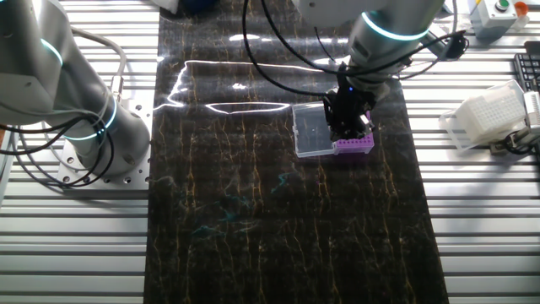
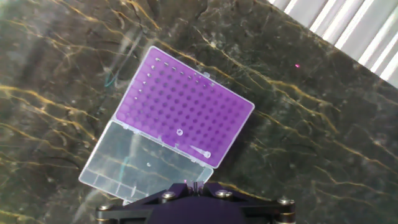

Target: Insert a small pipette tip into the holder for small pipette tips

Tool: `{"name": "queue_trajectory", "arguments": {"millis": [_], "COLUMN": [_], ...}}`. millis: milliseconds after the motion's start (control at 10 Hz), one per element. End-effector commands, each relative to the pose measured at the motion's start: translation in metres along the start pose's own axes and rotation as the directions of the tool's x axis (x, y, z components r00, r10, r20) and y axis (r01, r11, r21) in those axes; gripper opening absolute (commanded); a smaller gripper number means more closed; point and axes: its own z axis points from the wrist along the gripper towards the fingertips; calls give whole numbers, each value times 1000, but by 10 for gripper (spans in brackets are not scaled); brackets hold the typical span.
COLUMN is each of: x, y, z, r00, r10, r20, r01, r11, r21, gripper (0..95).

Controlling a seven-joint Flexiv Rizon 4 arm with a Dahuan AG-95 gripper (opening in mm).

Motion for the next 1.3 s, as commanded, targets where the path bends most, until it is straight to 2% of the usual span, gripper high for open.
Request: {"name": "queue_trajectory", "arguments": {"millis": [100,300,700,1300], "x": [-2,-4,-9,-14], "y": [-4,-7,-12,-17], "z": [0,2,5,10], "r00": [1000,1000,999,999], "r10": [-3,-1,12,9], "r20": [10,16,35,40], "r01": [3,1,-11,-7], "r11": [1000,1000,999,998], "r21": [-16,-21,-49,-56], "gripper": [0,0,0,0]}}
